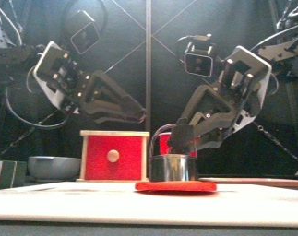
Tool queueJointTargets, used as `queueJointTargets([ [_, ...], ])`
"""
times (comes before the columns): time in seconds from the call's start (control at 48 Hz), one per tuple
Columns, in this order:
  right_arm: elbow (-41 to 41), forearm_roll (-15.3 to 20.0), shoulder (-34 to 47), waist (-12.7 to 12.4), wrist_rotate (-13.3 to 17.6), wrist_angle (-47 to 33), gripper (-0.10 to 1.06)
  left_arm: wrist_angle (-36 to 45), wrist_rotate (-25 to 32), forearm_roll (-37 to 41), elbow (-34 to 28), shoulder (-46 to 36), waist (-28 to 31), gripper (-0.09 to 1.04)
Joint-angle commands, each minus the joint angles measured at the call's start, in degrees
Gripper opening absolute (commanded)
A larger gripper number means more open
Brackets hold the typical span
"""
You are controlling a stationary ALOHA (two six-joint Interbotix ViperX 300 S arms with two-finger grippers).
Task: Get the cutter from the drawer then cut the dough then place the extra dough in the bowl
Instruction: Cut the dough
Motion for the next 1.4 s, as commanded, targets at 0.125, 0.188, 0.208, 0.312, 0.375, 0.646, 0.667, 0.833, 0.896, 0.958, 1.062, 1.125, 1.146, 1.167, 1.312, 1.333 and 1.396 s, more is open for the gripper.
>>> queueJointTargets([
  [0.125, -3.87, -3.25, -5.54, -1.32, 0.00, 9.76, 0.78, -1.49, 0.00, -1.41, -1.23, 3.69, -0.35, 0.60],
  [0.188, -5.19, -4.57, -6.06, -1.58, 0.09, 13.18, 0.78, -1.49, 0.00, -1.41, -2.20, 5.19, -0.44, 0.59],
  [0.208, -5.54, -4.92, -6.15, -1.76, 0.18, 14.41, 0.78, -1.49, 0.00, -1.41, -2.72, 5.98, -0.53, 0.58],
  [0.312, -7.29, -6.50, -6.50, -3.34, 0.35, 22.50, 0.78, -1.49, 0.00, -1.32, -4.39, 7.91, -0.97, 0.57],
  [0.375, -8.44, -7.38, -6.33, -4.48, 0.53, 26.63, 0.78, -1.49, 0.09, -1.41, -5.01, 9.05, -1.23, 0.57],
  [0.646, -13.54, -13.80, -6.06, -7.47, 1.32, 36.91, 0.78, -1.49, -0.09, -2.11, -5.36, 10.81, -2.55, 0.57],
  [0.667, -13.97, -14.33, -6.06, -7.47, 1.49, 37.53, 0.78, -1.49, -0.09, -2.37, -5.36, 10.81, -2.72, 0.57],
  [0.833, -16.61, -20.13, -4.92, -7.47, 4.04, 42.28, 0.78, -1.41, -0.18, -3.08, -5.45, 11.60, -3.69, 0.57],
  [0.896, -17.40, -21.97, -4.31, -7.47, 5.19, 43.42, 0.78, -1.41, -0.18, -3.69, -5.54, 12.13, -3.96, 0.57],
  [0.958, -18.11, -23.91, -3.87, -7.21, 6.94, 44.12, 0.78, -1.49, -0.18, -4.57, -5.89, 13.10, -4.04, 0.57],
  [1.062, -19.07, -28.39, -2.99, -6.94, 10.55, 45.26, 0.78, -1.49, -0.18, -5.45, -6.50, 14.06, -4.04, 0.57],
  [1.125, -19.60, -30.76, -2.72, -6.77, 12.57, 45.70, 0.78, -1.41, -0.09, -5.45, -6.77, 14.33, -3.96, 0.57],
  [1.146, -19.69, -31.38, -2.64, -6.59, 13.27, 45.79, 0.78, -1.49, -0.09, -5.54, -6.86, 14.24, -4.04, 0.57],
  [1.167, -19.78, -31.90, -2.55, -6.42, 13.97, 45.88, 0.78, -1.49, -0.09, -5.54, -6.86, 14.24, -4.04, 0.57],
  [1.312, -20.30, -36.39, -2.11, -5.36, 18.72, 46.85, 0.78, -0.79, -0.18, -5.63, -6.86, 14.41, -4.04, 0.57],
  [1.333, -20.30, -36.83, -2.02, -5.27, 19.16, 46.93, 0.78, -0.70, -0.09, -5.63, -6.86, 14.41, -4.04, 0.57],
  [1.396, -20.57, -38.23, -1.93, -4.75, 20.92, 47.20, 0.78, -0.26, -0.09, -5.80, -6.77, 14.50, -4.04, 0.57],
])
